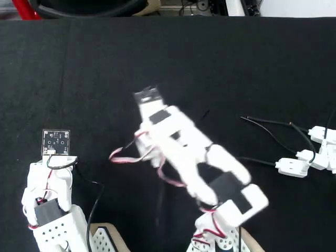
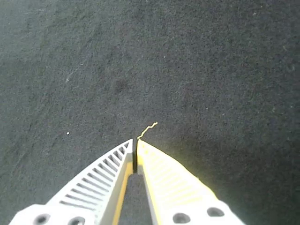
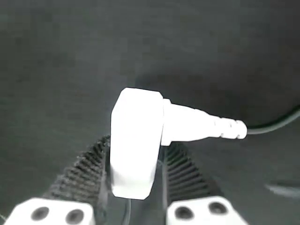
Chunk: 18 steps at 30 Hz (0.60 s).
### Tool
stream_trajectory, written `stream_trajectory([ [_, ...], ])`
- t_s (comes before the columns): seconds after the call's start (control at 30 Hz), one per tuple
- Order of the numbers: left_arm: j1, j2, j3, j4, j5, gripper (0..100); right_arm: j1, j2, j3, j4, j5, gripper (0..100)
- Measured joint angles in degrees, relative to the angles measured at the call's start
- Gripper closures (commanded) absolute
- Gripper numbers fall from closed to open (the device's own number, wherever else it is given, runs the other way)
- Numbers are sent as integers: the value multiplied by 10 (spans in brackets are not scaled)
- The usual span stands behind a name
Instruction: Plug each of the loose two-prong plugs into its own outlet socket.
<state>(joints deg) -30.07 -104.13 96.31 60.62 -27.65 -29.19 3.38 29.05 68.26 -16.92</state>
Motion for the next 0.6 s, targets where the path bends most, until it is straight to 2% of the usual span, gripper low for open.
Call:
stream_trajectory([
  [0.17, 0, 0, 0, 0, 0, 970, 222, -71, 0, 44, 126, 987],
  [0.3, 0, 0, 0, 0, 0, 970, 408, -97, 0, 40, 256, 987],
  [0.4, 0, 0, 0, 0, 0, 970, 521, -97, 1, 4, 338, 983],
  [0.5, 0, 0, 0, 0, 0, 970, 593, -97, 4, -22, 409, 891],
  [0.6, 0, 0, 0, 0, 0, 970, 605, -93, 9, -28, 428, 740],
])
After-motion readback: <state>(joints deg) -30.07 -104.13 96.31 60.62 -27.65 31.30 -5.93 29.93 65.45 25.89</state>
